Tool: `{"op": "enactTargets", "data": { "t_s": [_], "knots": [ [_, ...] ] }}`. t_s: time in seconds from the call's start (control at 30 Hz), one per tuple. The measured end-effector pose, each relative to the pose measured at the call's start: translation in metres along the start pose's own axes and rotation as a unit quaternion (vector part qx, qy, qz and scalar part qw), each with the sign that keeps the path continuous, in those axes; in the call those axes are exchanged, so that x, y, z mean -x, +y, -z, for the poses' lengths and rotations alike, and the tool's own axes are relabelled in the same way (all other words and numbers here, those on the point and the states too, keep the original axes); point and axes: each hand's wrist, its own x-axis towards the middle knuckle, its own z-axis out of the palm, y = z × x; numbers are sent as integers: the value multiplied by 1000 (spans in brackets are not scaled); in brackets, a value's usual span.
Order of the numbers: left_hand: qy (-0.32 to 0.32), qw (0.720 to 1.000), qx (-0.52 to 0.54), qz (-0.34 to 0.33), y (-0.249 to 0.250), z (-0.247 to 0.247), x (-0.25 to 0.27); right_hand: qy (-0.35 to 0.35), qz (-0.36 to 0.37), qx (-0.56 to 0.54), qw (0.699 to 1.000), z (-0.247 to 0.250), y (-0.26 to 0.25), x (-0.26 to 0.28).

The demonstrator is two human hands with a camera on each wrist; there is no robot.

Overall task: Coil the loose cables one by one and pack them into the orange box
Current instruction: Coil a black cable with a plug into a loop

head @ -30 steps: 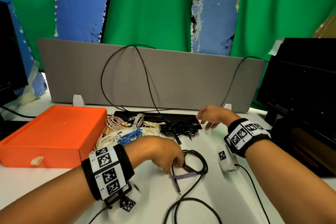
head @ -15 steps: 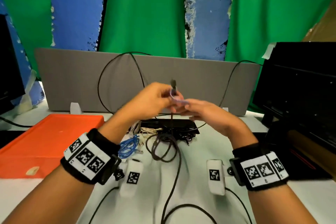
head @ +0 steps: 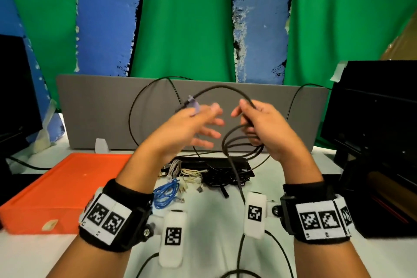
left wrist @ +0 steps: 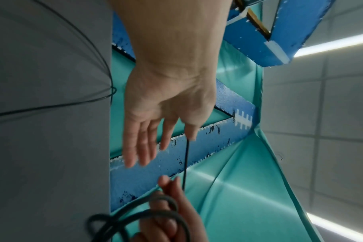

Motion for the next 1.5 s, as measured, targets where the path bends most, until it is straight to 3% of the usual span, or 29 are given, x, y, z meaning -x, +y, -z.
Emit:
{"op": "enactTargets", "data": {
  "t_s": [0.07, 0.13, 0.27, 0.4, 0.53, 0.63, 0.73, 0.83, 0.9, 1.1, 1.2, 1.33, 1.43, 1.5],
  "knots": [
    [-87, 987, -138, 2, 3, -12, 6, 93, 14, 31, 995, -2, -4, -3],
    [-89, 978, -185, -20, 5, -21, 6, 124, 12, 52, 991, -6, -6, -2],
    [29, 991, -113, -70, 15, -15, -1, 85, 19, 41, 995, -11, -9, 3],
    [131, 987, 25, -92, 21, 2, -8, 77, 55, -4, 995, -18, -12, 7],
    [118, 987, 59, -93, 26, 15, 1, 167, 88, -89, 978, -17, -23, 6],
    [211, 963, 135, -102, 29, 42, 7, 227, 106, -134, 959, -2, -29, 8],
    [276, 945, 155, -89, 28, 66, 18, 250, 103, -42, 962, 14, -22, 7],
    [226, 961, 142, -76, 30, 64, 24, 193, 89, 166, 963, 17, -18, 9],
    [162, 972, 140, -93, 34, 48, 23, 143, 85, 226, 960, 7, -22, 15],
    [80, 984, -4, -161, 45, -5, 25, -29, 154, 119, 980, -39, -45, 40],
    [91, 976, -25, -194, 50, -4, 30, -46, 144, 49, 987, -42, -47, 45],
    [105, 973, -45, -203, 48, 14, 33, 36, 151, -14, 988, -24, -50, 40],
    [74, 977, -121, -160, 41, 31, 31, 175, 170, -59, 968, -5, -51, 34],
    [48, 977, -168, -120, 34, 38, 29, 288, 177, -71, 939, 7, -47, 28]
  ]
}}
